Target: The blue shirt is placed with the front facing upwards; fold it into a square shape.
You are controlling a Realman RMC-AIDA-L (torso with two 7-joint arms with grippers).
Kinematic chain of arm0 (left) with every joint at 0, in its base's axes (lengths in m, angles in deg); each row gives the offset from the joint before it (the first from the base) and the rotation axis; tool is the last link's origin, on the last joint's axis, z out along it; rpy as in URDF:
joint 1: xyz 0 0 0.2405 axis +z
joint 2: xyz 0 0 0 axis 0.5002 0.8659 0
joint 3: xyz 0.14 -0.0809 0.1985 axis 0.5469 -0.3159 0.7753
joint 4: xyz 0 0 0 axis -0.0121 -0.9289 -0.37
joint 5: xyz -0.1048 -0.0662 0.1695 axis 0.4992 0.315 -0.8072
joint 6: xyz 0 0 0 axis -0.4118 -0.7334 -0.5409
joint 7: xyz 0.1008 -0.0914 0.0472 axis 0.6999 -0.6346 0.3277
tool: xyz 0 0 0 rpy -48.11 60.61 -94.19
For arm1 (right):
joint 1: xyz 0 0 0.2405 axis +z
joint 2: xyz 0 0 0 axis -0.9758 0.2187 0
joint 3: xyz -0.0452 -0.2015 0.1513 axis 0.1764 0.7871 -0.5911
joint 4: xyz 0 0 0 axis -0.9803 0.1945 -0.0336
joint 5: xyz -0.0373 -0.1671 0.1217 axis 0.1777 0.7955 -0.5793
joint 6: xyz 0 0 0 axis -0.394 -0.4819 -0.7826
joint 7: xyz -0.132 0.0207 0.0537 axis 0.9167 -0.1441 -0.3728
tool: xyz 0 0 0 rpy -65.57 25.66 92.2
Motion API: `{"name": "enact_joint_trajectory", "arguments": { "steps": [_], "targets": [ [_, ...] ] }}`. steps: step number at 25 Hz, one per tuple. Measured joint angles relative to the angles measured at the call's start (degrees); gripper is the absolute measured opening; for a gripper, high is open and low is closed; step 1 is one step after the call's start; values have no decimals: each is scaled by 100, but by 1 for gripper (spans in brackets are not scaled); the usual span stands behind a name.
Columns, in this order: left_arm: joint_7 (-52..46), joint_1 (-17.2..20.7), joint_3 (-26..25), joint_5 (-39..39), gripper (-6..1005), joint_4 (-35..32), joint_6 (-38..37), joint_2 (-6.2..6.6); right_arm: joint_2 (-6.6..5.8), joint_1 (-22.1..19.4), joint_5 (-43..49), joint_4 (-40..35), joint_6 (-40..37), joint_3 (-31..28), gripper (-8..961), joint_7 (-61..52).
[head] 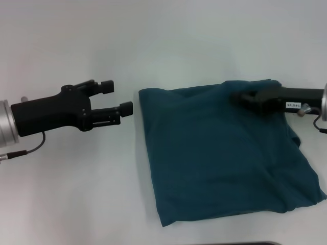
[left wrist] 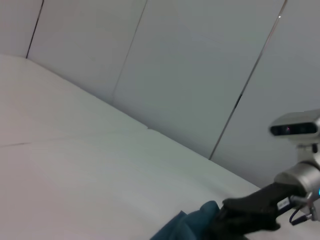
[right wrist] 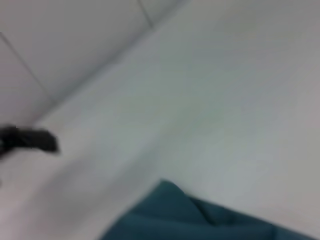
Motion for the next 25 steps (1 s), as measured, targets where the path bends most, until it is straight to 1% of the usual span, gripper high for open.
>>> {"name": "enact_joint_trajectory", "arguments": {
  "steps": [3, 6, 9, 10, 11, 14, 16, 18, 19, 25],
  "targets": [
    [-211, -4, 9, -151, 907, 1, -49, 8, -61, -137, -310, 127, 398, -5, 52, 136],
    [-495, -5, 15, -383, 908, 2, -132, -3, -111, -240, -377, 314, 675, -34, 55, 110],
    [-748, -32, 35, -580, 908, 2, -197, -30, -177, -289, -391, 437, 1027, -263, 59, 94],
    [-1174, -112, 116, -800, 908, 2, -301, -53, -207, -294, -391, 440, 1143, -373, 60, 89],
    [-1254, -131, 137, -834, 908, 2, -324, -53, -247, -296, -393, 445, 1268, -492, 61, 85],
    [-1808, -232, 195, -974, 908, -3, -433, -36, -360, -298, -394, 447, 1674, -800, 141, 81],
    [-2175, -301, 196, -1103, 908, -3, -430, -12, -394, -300, -394, 463, 1842, -945, 194, 78],
    [-2534, -367, 186, -1283, 908, -3, -371, 5, -403, -306, -389, 516, 1916, -1028, 247, 47],
    [-2913, -445, 183, -1488, 908, -4, -279, 19, -405, -311, -374, 572, 1928, -1055, 274, -1],
    [-3481, -623, 196, -1841, 907, -48, -151, 9, -408, -312, -370, 603, 1930, -1061, 519, -60]
  ]
}}
